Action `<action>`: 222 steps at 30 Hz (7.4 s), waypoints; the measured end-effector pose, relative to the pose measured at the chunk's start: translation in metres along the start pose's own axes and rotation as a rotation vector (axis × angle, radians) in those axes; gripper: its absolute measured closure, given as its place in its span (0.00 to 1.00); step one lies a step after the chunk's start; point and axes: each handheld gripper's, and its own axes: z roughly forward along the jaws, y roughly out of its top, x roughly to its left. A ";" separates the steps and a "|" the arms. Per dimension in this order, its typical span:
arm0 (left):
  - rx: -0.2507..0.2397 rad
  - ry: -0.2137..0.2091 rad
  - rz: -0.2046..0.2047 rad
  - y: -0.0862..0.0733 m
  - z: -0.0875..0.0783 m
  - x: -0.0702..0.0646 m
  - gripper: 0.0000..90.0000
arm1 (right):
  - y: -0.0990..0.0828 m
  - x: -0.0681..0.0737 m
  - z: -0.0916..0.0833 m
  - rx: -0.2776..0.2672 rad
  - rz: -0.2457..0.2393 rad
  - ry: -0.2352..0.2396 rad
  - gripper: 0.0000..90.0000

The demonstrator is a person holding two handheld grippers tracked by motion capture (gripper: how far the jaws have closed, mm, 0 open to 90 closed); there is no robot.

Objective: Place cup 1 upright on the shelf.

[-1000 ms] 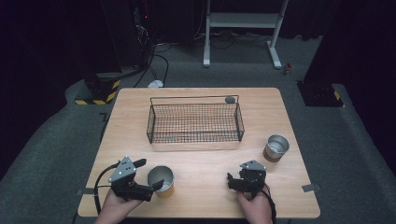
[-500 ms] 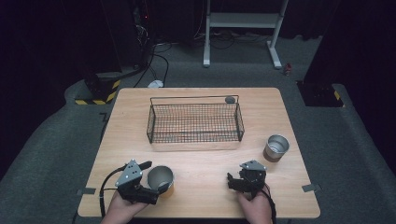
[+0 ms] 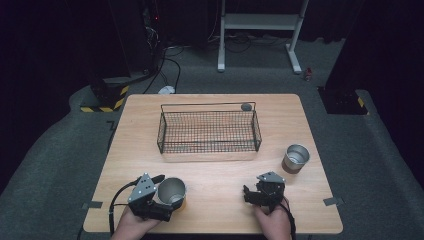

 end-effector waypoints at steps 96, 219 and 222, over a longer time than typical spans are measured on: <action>-0.030 0.019 0.028 -0.031 0.008 0.006 0.15 | 0.000 0.000 0.000 0.000 0.000 0.000 0.10; -0.141 0.199 -0.118 0.059 0.043 0.061 0.16 | 0.000 0.000 0.000 0.000 -0.004 0.006 0.10; -0.150 0.199 -0.121 0.062 0.044 0.064 0.16 | 0.000 0.000 0.000 0.000 -0.004 0.006 0.10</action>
